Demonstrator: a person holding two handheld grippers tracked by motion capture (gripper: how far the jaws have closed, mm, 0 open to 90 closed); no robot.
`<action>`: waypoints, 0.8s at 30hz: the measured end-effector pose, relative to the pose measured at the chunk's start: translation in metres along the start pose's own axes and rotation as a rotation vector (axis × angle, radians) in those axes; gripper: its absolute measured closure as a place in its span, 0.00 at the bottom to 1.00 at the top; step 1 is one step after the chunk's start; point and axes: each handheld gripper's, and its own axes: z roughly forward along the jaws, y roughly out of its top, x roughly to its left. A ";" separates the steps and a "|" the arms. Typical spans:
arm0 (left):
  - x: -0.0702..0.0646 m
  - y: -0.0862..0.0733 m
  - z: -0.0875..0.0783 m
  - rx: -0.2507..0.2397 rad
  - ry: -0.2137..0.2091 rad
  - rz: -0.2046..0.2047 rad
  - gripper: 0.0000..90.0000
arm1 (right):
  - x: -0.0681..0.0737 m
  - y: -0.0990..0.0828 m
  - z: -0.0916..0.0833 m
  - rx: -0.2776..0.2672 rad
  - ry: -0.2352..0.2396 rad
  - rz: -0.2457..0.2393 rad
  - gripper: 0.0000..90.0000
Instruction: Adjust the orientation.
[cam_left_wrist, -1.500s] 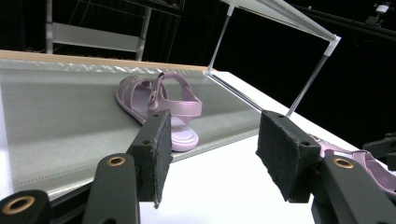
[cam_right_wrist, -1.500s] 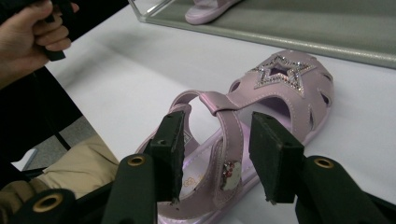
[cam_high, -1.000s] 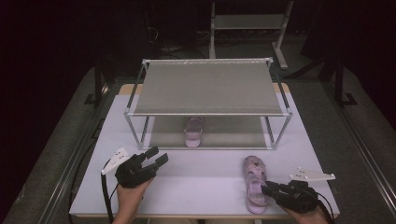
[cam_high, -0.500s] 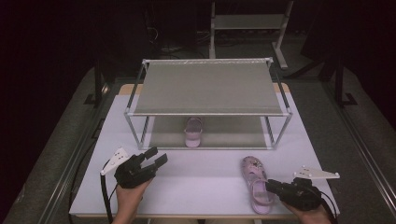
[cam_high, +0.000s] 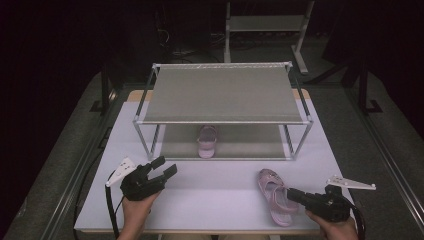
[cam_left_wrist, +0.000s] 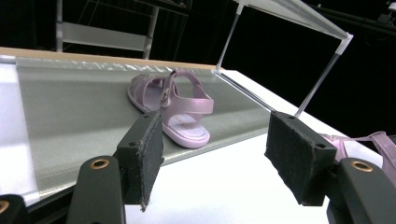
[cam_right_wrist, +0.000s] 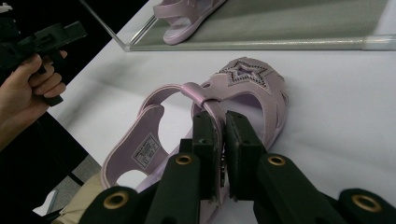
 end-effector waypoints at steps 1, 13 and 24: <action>0.000 0.000 0.000 -0.001 0.002 0.001 0.40 | 0.000 0.000 0.000 -0.002 0.001 0.001 0.92; 0.000 -0.001 0.004 0.006 0.001 -0.002 0.40 | -0.002 -0.002 -0.004 -0.058 0.067 0.070 0.92; 0.000 -0.002 0.003 0.000 0.006 -0.015 0.39 | 0.018 0.011 0.006 -0.152 0.136 0.076 0.93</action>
